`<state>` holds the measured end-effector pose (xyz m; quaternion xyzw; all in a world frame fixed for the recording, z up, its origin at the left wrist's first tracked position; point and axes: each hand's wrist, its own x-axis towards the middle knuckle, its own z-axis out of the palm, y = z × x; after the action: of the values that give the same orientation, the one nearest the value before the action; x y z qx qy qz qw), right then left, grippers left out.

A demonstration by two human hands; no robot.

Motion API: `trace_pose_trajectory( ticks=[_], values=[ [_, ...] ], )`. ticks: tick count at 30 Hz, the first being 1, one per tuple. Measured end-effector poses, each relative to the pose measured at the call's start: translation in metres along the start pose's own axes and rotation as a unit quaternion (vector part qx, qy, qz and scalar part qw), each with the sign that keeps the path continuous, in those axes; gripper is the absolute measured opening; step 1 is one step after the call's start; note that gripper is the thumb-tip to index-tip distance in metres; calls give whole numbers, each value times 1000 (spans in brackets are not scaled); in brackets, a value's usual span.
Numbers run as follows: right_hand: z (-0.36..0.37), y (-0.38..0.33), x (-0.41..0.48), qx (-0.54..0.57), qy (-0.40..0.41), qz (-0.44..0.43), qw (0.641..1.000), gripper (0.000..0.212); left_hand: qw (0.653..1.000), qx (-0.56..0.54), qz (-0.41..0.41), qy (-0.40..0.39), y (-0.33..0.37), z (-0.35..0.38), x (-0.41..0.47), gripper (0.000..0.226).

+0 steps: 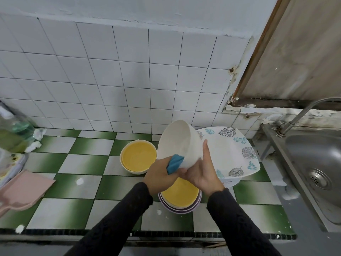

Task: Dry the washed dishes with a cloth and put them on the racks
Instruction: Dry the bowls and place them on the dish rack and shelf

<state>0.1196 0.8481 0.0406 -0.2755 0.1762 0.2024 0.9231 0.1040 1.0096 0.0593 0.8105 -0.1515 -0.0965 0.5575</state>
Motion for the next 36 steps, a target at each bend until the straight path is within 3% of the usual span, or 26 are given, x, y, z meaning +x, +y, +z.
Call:
trace_pose_trajectory(
  ticks=[2,4,6,10,13,16,19,21,22,24,26,28,30,33,35,36],
  values=[
    [-7,10,3,14,37,21,999,87,986,-158,-39,45,14,-3,2,21],
    [-9,19,6,-7,58,26,998,83,949,-300,-75,54,22,-9,6,25],
    [-10,26,7,-19,65,26,997,83,924,-365,-95,60,23,-17,9,29],
    [-8,16,7,99,72,-20,992,67,904,-400,-126,82,10,-31,9,31],
    [-6,6,6,107,51,-77,990,49,891,-418,-145,101,2,-37,8,41],
    [2,1,3,110,-4,-117,987,38,898,-390,-161,123,-6,-38,7,41],
    [8,-7,0,124,-58,-140,980,53,890,-398,-162,151,-17,-31,2,38],
    [15,-13,-3,109,-71,-171,977,77,855,-436,-174,222,-20,-24,0,40],
    [20,-16,-6,87,-68,-186,976,78,835,-445,-178,269,-18,-22,0,42],
    [25,-18,-8,54,-57,-199,977,57,843,-394,-165,327,-6,-15,-3,43],
    [36,-15,-12,-23,-21,-203,979,45,893,-312,-105,308,8,-7,-6,38],
    [46,-4,-12,-136,11,-208,969,38,954,-204,-3,220,20,2,-7,40],
    [55,7,-13,-210,21,-208,955,27,986,-38,118,110,21,8,-2,51],
    [53,9,-18,-315,2,-208,926,27,962,125,218,102,24,-4,19,56],
    [53,2,-21,-407,-7,-232,883,24,956,120,239,120,30,-18,29,52],
    [51,-1,-22,-444,-5,-240,863,39,963,90,222,122,29,-25,33,50]
  ],
)
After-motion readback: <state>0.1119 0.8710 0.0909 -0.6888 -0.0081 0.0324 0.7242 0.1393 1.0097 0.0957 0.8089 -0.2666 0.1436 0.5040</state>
